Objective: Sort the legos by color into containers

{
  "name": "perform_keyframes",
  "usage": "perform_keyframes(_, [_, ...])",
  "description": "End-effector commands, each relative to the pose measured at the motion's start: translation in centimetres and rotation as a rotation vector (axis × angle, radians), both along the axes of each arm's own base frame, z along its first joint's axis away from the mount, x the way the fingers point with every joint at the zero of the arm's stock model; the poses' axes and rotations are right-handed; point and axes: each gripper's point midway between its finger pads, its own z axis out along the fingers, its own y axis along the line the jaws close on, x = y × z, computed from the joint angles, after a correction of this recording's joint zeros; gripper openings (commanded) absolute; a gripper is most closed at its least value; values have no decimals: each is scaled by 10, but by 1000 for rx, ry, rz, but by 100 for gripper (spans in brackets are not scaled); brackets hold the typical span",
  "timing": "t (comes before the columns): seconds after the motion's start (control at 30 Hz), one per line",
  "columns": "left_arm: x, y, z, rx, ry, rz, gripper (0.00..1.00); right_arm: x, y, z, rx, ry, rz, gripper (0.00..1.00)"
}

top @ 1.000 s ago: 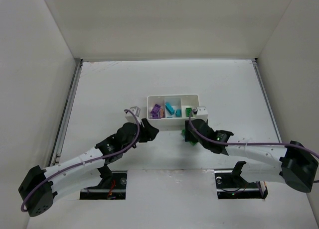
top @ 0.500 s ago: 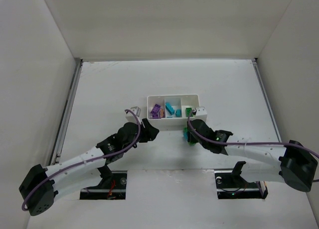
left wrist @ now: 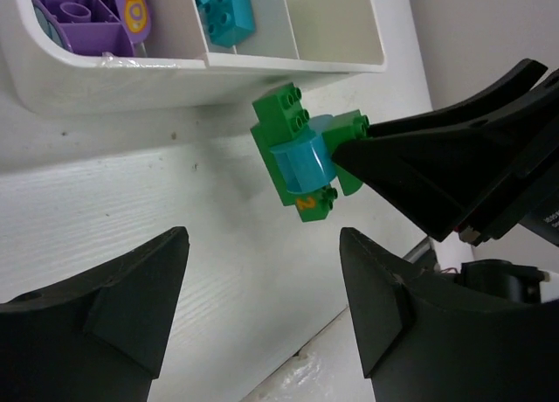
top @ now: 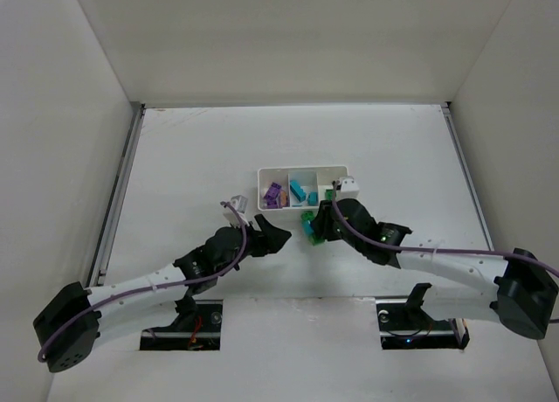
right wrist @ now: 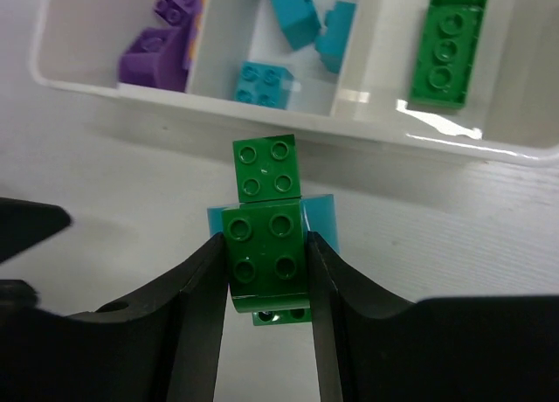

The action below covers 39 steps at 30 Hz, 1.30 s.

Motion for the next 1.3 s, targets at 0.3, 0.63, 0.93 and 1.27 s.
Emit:
perform_keyframes(0.3, [-1,-20,41,-199,-118,-14,69,36,45,81,412,-61,10,27])
perform_keyframes(0.63, [-2,-35,23,-105,-86,-45,69,37,54,87,425,-72,19,27])
perform_keyframes(0.93, [-8,-40,17,-121,-66,-45,69,8,53,53,416,0,21,27])
perform_keyframes(1.27, [-8,-43,13,-97,-74,-39,52,-4,62,64,457,-29,37,28])
